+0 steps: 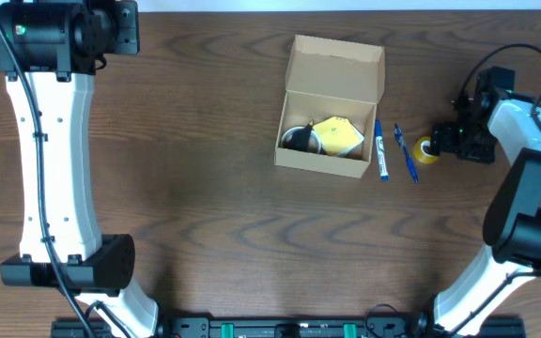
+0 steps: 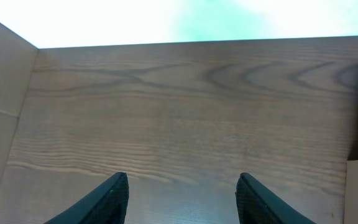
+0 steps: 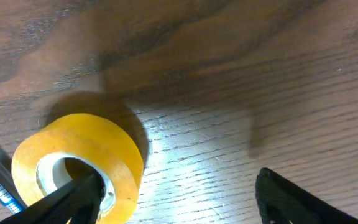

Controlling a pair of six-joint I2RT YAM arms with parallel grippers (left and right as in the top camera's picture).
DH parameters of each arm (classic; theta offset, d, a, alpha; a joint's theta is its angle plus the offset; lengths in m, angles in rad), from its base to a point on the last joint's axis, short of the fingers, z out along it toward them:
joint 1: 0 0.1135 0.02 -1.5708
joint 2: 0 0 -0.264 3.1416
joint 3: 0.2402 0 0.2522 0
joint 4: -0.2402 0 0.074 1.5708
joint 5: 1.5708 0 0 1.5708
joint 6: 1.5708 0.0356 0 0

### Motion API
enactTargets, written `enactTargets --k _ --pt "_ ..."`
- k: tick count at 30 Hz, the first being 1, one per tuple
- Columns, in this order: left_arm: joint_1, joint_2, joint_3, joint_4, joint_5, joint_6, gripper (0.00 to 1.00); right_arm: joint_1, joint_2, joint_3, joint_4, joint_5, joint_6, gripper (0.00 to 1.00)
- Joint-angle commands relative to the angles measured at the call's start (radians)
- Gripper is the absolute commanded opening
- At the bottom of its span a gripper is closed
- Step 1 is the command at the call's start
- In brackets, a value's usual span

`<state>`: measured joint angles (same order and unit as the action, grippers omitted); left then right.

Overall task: Pack container
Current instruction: 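Close the right gripper on the yellow tape roll's rim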

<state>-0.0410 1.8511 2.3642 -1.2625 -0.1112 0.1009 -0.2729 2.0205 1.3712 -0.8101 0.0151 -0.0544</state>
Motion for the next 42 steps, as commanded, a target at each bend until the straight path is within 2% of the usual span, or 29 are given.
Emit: enactTargets --k 1,2,11,14,19,20,23,27,30,34,42 --pt "0.003 -0.015 0.014 -0.005 0.008 -0.011 0.57 -0.004 0.016 -0.005 -0.001 -0.005 0.009 0.75" --pt "0.003 -0.015 0.014 -0.005 0.008 -0.011 0.56 -0.004 0.016 -0.005 -0.001 -0.005 0.009 0.71" --pt "0.003 -0.015 0.014 -0.005 0.008 -0.011 0.57 -0.004 0.016 -0.005 -0.001 -0.005 0.009 0.54" --pt "0.003 -0.015 0.014 -0.006 0.008 -0.011 0.57 -0.004 0.016 -0.005 -0.001 -0.005 0.009 0.53" --pt "0.003 -0.015 0.014 -0.006 0.008 -0.011 0.56 -0.004 0.016 -0.005 -0.001 -0.005 0.009 0.45" --pt "0.003 -0.015 0.014 -0.005 0.008 -0.011 0.56 -0.004 0.016 -0.005 -0.001 -0.005 0.009 0.41" --pt "0.003 -0.015 0.014 -0.005 0.008 -0.011 0.57 -0.004 0.016 -0.005 -0.001 -0.005 0.009 0.39" --pt "0.003 -0.015 0.014 -0.005 0.008 -0.011 0.57 -0.004 0.016 -0.005 -0.001 -0.005 0.01 0.24" --pt "0.003 -0.015 0.014 -0.006 0.008 -0.011 0.56 -0.003 0.016 -0.005 -0.001 -0.005 0.01 0.23" --pt "0.003 -0.015 0.014 -0.006 0.008 -0.011 0.57 -0.003 0.016 -0.005 -0.001 -0.006 0.01 0.13" --pt "0.003 -0.015 0.014 -0.006 0.008 -0.011 0.57 -0.003 0.016 -0.005 0.005 -0.009 0.01 0.14"
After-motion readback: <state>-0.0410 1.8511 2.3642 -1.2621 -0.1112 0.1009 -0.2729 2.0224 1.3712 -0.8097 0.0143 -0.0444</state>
